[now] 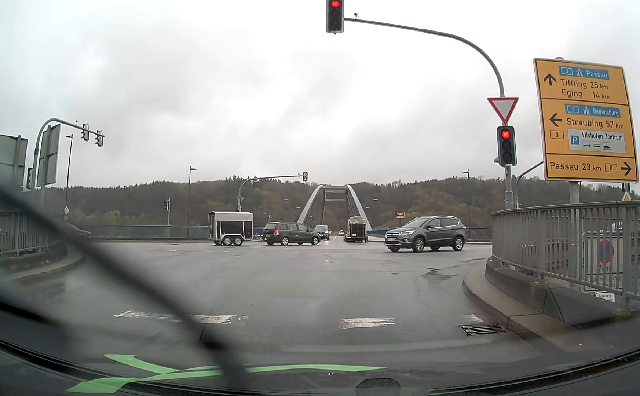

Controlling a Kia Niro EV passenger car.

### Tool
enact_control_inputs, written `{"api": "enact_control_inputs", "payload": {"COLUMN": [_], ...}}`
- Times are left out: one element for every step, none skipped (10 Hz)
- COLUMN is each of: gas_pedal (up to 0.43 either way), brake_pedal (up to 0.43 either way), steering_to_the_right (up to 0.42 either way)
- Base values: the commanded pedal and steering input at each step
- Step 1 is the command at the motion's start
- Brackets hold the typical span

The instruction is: Follow the waypoints while adhering to traffic rules and regulations

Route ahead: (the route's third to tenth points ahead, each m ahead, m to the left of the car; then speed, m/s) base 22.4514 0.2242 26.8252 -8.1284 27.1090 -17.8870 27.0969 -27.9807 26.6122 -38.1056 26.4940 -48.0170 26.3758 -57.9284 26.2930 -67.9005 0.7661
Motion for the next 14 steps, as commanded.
{"api": "enact_control_inputs", "payload": {"gas_pedal": [0.000,0.000,0.000,0.000,0.000,0.000,0.000,0.000,0.000,0.000,0.000,0.000,0.000,0.000], "brake_pedal": [0.006,0.012,0.018,0.024,0.037,0.055,0.079,0.110,0.134,0.171,0.183,0.195,0.207,0.220], "steering_to_the_right": [-0.005,-0.005,-0.005,-0.005,-0.005,-0.005,-0.005,-0.005,-0.005,-0.005,-0.005,-0.005,-0.005,-0.005]}}
